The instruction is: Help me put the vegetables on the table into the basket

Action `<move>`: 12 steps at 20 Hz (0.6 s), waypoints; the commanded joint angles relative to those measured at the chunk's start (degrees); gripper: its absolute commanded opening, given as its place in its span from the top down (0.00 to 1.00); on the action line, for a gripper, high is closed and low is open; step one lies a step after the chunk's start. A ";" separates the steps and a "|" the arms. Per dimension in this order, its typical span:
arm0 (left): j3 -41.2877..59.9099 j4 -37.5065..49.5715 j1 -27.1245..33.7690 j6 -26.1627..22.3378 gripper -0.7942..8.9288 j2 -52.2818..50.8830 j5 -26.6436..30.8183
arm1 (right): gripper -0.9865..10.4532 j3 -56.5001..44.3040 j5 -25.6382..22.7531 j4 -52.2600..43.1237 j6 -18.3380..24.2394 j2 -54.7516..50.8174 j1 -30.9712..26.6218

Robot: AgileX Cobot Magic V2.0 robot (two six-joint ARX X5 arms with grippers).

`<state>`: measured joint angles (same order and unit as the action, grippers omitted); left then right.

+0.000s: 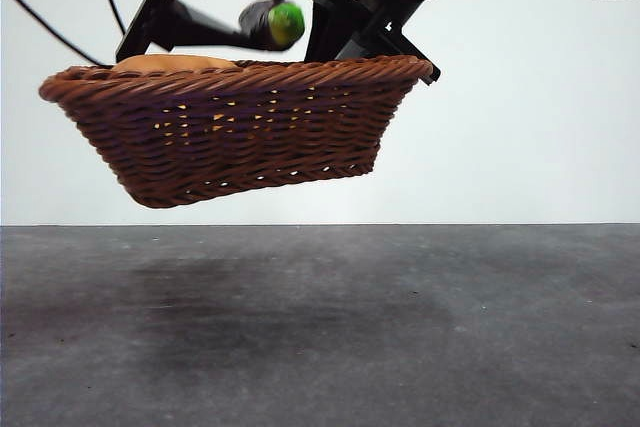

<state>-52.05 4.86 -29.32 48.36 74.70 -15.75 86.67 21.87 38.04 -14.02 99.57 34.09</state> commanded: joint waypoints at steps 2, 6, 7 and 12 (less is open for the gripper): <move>0.35 -4.04 -0.37 0.04 0.93 1.16 4.94 | 0.92 0.15 -0.74 -1.01 -2.27 -0.39 0.02; 0.35 -7.85 -0.44 0.57 0.91 3.69 6.84 | 0.92 0.15 -0.66 -1.36 -2.29 -0.39 0.04; 0.35 -8.02 -0.44 0.55 0.81 4.17 6.75 | 0.92 0.15 -0.46 -0.98 -2.08 -0.39 0.13; 0.31 -6.14 -0.33 -0.66 0.63 4.15 6.25 | 0.92 0.15 -0.44 -0.44 -1.79 -0.39 0.07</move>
<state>-52.07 -1.32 -29.80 48.49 78.61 -9.85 86.67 20.51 38.15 -15.22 99.57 34.15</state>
